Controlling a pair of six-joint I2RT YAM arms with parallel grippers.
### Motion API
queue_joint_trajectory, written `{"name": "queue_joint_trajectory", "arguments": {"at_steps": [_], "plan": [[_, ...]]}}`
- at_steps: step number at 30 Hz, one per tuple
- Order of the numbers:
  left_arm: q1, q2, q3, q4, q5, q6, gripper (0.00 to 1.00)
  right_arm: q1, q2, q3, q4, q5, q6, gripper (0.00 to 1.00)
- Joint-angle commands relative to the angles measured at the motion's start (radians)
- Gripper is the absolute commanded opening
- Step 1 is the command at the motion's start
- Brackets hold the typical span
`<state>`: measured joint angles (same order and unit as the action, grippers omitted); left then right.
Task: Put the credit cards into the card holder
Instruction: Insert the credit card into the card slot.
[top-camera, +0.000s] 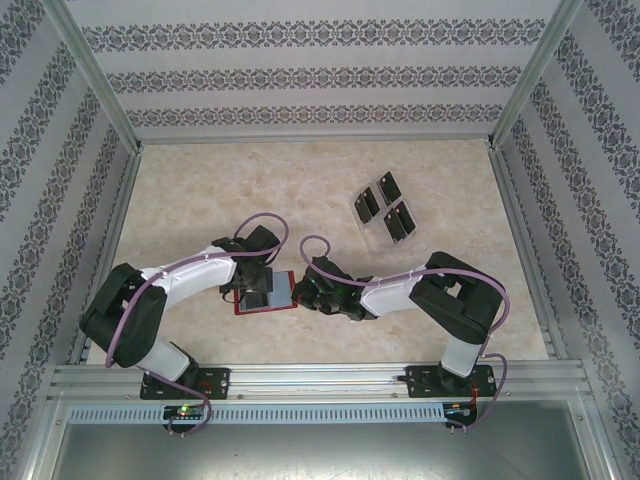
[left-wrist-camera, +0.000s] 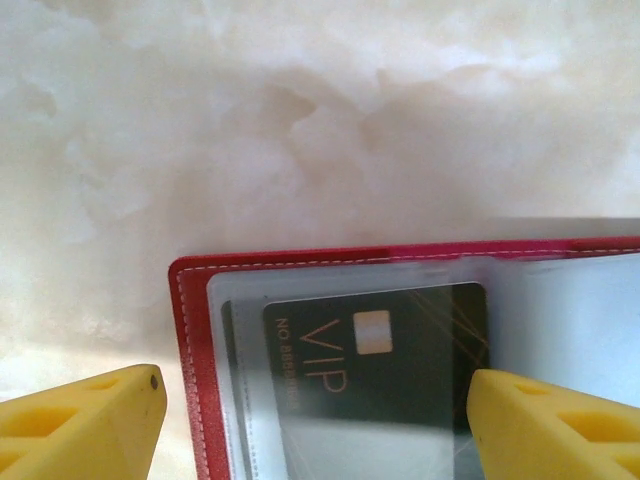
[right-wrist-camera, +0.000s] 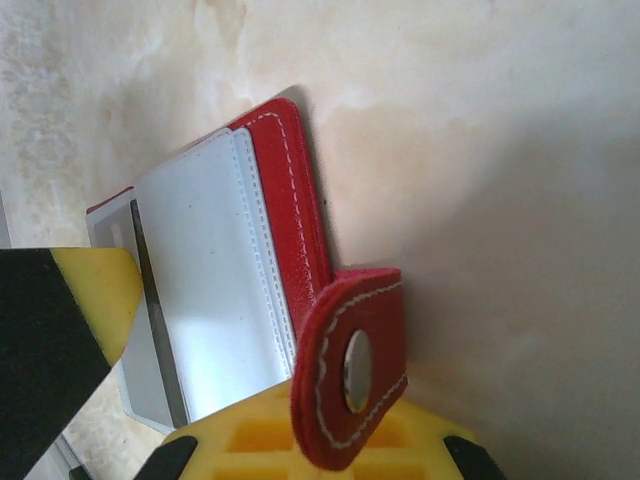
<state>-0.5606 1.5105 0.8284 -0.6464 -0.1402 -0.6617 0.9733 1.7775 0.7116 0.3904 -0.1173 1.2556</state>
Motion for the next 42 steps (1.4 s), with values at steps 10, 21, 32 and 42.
{"name": "queue_joint_trajectory", "arguments": {"at_steps": [10, 21, 32, 42], "plan": [[0.011, -0.075, -0.009, -0.003, 0.040, -0.017, 0.80, 0.027, -0.043, 0.114, -0.138, -0.014, -0.115, 0.00], [0.007, -0.058, -0.075, 0.088, 0.099, -0.040, 0.80, 0.037, 0.070, 0.160, -0.090, -0.024, -0.064, 0.00], [0.000, -0.030, -0.113, 0.140, 0.113, -0.064, 0.80, 0.033, 0.074, 0.111, -0.083, 0.006, -0.026, 0.00], [0.002, -0.058, -0.119, 0.023, 0.049, -0.089, 0.79, 0.024, 0.082, 0.098, -0.134, 0.008, 0.004, 0.00]]}}
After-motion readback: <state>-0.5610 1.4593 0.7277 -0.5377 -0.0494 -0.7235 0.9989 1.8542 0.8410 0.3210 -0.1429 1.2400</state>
